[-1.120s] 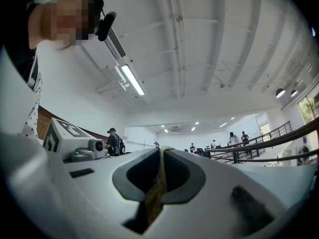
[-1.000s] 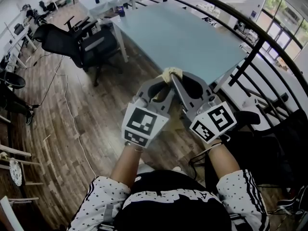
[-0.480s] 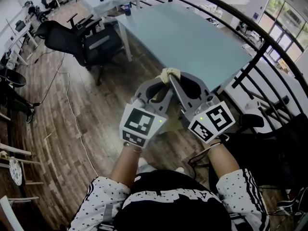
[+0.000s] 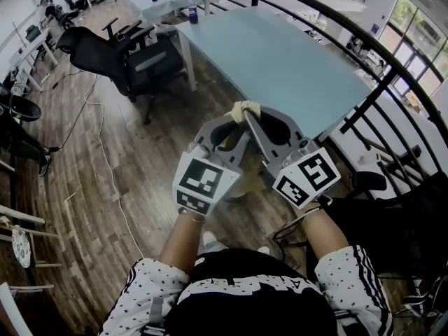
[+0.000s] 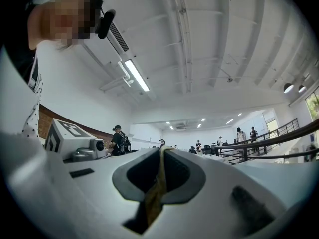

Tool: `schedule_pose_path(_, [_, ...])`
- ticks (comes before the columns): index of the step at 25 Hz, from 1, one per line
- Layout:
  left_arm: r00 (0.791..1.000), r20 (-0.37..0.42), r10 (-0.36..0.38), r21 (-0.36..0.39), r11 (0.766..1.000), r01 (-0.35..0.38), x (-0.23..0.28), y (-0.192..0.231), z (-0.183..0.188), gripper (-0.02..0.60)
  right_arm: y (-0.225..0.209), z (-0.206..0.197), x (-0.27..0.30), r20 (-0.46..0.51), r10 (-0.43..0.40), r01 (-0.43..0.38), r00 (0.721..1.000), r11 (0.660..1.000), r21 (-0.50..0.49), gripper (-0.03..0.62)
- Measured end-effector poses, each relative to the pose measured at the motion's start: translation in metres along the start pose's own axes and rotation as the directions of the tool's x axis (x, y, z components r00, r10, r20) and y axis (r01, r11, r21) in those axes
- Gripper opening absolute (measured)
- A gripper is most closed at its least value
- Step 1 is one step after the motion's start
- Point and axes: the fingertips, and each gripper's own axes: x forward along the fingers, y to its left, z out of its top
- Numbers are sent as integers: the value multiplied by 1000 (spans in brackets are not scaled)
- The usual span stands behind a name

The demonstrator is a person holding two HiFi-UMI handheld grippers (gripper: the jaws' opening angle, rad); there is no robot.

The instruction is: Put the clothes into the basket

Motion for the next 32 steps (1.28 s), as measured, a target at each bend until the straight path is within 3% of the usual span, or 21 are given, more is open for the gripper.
schedule_pose_path(21, [1000,-3,-7,3,1000,7,-17,61,-18,37,14,-20,61,-16,8,-8,1000,1000,-3,34])
schedule_pose_path(32, [999,-6,-46,4,999,46,-27,84,-28,37,22,-31,85,-10,-34,35,999,999,3,35])
